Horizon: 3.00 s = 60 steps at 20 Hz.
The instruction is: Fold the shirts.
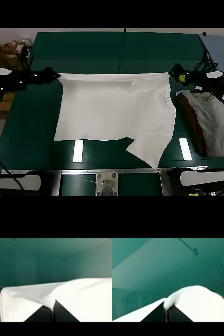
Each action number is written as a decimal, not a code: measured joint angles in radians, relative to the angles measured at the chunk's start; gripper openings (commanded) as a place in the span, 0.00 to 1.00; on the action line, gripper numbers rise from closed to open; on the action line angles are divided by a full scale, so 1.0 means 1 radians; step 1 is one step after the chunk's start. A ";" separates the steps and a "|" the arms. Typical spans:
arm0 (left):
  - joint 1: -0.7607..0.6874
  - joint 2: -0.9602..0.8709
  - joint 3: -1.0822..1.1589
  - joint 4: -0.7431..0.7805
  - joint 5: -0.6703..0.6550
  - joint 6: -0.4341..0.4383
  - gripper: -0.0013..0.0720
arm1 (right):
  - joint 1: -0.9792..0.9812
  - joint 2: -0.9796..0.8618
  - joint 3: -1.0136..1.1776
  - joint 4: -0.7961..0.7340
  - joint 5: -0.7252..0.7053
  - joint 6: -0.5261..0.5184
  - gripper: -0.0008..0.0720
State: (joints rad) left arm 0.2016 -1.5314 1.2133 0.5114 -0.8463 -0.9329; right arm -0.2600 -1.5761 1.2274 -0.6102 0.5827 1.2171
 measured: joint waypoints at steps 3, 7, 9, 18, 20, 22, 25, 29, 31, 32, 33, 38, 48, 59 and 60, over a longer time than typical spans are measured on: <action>-0.027 -0.063 0.076 -0.016 0.069 0.000 0.05 | 0.006 -0.098 0.131 0.005 0.002 -0.004 0.03; -0.039 -0.092 0.159 -0.022 0.113 -0.007 0.05 | 0.007 -0.154 0.265 0.006 0.025 -0.006 0.03; -0.040 -0.097 0.178 -0.013 0.119 -0.008 0.05 | 0.006 -0.164 0.294 -0.003 0.040 -0.006 0.03; -0.042 -0.104 0.186 0.301 -0.077 -0.163 0.05 | -0.075 -0.172 0.310 -0.250 0.422 0.028 0.03; -0.043 -0.104 0.158 0.336 -0.097 -0.181 0.05 | -0.083 -0.172 0.279 -0.294 0.477 0.034 0.03; -0.043 -0.104 0.112 0.360 -0.096 -0.190 0.05 | -0.085 -0.171 0.234 -0.320 0.502 0.036 0.03; -0.043 -0.105 0.039 0.351 -0.062 -0.193 0.05 | -0.085 -0.171 0.170 -0.341 0.510 0.036 0.03; -0.043 -0.104 -0.007 0.306 -0.048 -0.188 0.05 | -0.085 -0.169 0.139 -0.348 0.503 0.033 0.04; -0.043 -0.104 -0.015 0.288 -0.071 -0.187 0.65 | -0.085 -0.169 0.137 -0.351 0.502 0.033 0.27; -0.043 -0.104 -0.017 0.283 -0.085 -0.187 0.72 | -0.087 -0.169 0.140 -0.354 0.505 0.032 0.34; -0.042 -0.104 -0.019 0.277 -0.105 -0.192 0.72 | -0.090 -0.169 0.150 -0.354 0.513 0.033 0.34; -0.043 -0.102 0.031 0.338 -0.299 -0.281 0.47 | -0.151 -0.164 0.241 -0.365 0.647 0.099 0.04; -0.046 0.127 0.051 0.691 -0.601 -0.496 0.05 | -0.325 0.172 -0.072 -0.388 0.815 0.166 0.04; -0.048 0.682 -0.725 0.473 -0.338 -0.615 0.90 | -0.382 0.610 -0.782 -0.414 0.644 0.251 0.73; -0.048 0.692 -0.776 0.433 -0.297 -0.619 0.90 | -0.383 0.615 -0.803 -0.414 0.628 0.252 0.73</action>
State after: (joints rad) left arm 0.1532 -0.8398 0.4370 0.9440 -1.1431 -1.5520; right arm -0.6426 -0.9607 0.4240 -1.0241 1.2102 1.4693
